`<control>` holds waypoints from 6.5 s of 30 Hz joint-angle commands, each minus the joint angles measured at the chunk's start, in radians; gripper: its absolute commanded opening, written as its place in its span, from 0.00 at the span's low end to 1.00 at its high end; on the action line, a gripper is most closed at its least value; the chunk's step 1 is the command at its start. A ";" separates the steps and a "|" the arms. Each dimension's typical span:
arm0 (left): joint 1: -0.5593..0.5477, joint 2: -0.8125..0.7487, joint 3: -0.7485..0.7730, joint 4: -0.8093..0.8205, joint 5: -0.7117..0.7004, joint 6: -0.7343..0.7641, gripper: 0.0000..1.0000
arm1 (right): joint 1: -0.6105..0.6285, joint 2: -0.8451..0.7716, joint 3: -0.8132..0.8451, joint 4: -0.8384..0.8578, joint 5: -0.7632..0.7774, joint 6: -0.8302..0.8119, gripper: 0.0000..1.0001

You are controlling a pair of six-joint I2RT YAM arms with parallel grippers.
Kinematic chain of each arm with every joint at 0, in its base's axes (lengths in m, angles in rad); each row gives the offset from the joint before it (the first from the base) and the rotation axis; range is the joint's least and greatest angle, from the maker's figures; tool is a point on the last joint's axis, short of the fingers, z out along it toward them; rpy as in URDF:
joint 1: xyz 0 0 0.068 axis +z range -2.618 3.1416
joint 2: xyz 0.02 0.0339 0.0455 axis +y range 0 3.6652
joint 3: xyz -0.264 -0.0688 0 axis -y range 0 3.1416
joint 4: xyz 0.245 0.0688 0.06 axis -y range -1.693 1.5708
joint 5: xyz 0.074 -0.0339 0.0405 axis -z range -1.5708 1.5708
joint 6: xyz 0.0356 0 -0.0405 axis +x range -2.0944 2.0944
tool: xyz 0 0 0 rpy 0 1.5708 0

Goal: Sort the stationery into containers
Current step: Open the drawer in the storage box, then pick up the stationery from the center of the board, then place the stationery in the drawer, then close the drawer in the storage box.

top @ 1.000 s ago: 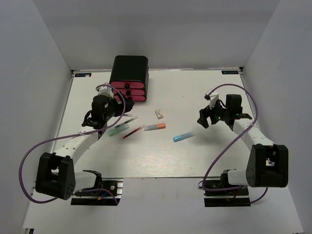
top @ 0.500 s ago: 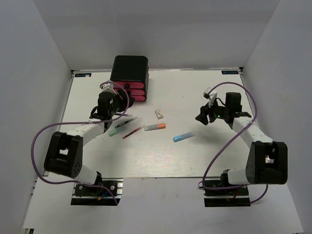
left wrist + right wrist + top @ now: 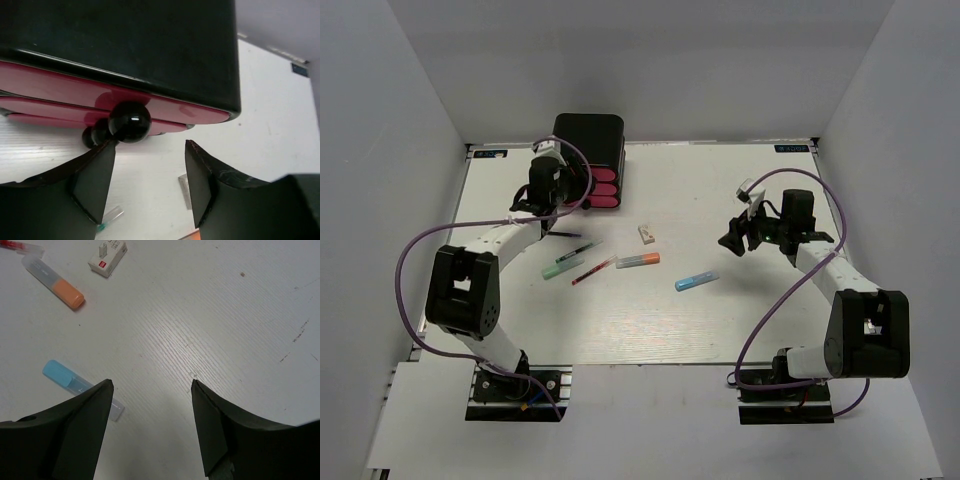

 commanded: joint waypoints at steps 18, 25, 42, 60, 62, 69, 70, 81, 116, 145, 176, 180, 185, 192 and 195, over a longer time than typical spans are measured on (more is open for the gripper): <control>0.007 0.049 0.198 -0.259 -0.127 0.158 0.65 | 0.003 -0.004 -0.022 0.082 -0.028 0.021 0.70; 0.007 0.078 0.217 -0.229 -0.105 0.177 0.56 | 0.003 -0.007 -0.023 0.082 -0.030 0.017 0.70; 0.007 0.048 0.174 -0.199 -0.124 0.195 0.37 | 0.003 -0.019 -0.045 0.088 -0.040 0.009 0.70; -0.002 -0.136 -0.026 -0.208 -0.072 0.215 0.03 | 0.005 -0.014 -0.043 0.075 -0.054 -0.008 0.70; -0.002 -0.165 -0.041 -0.208 -0.059 0.224 0.03 | 0.005 -0.010 -0.037 0.075 -0.060 -0.007 0.70; -0.002 -0.186 -0.062 -0.208 -0.049 0.224 0.23 | 0.017 0.015 -0.006 0.053 -0.089 -0.040 0.72; -0.002 -0.186 -0.062 -0.217 -0.049 0.224 0.36 | 0.021 0.015 -0.002 0.049 -0.092 -0.062 0.74; -0.002 -0.310 -0.119 -0.239 -0.085 0.215 0.88 | 0.214 0.148 0.191 0.000 0.053 0.029 0.74; 0.007 -0.748 -0.513 -0.364 -0.197 -0.012 0.89 | 0.652 0.707 0.612 -0.013 0.805 0.449 0.42; 0.007 -0.759 -0.532 -0.305 -0.161 -0.049 0.89 | 0.644 0.435 0.662 0.377 0.179 0.003 0.22; 0.007 -0.704 -0.513 -0.203 -0.151 -0.098 0.88 | 0.654 0.782 0.998 0.548 0.159 0.067 0.77; 0.007 -0.683 -0.513 -0.141 -0.151 -0.119 0.79 | 0.647 0.734 0.965 0.579 0.168 0.101 0.72; 0.007 -0.611 -0.477 -0.062 -0.151 -0.119 0.50 | 0.640 0.628 0.856 0.612 0.176 0.141 0.44; 0.016 -0.425 -0.377 0.007 -0.130 -0.069 0.21 | 0.611 0.481 0.701 0.531 0.225 0.165 0.02; 0.016 -0.338 -0.319 0.018 -0.130 -0.047 0.10 | 0.595 0.423 0.609 0.461 0.243 0.133 0.00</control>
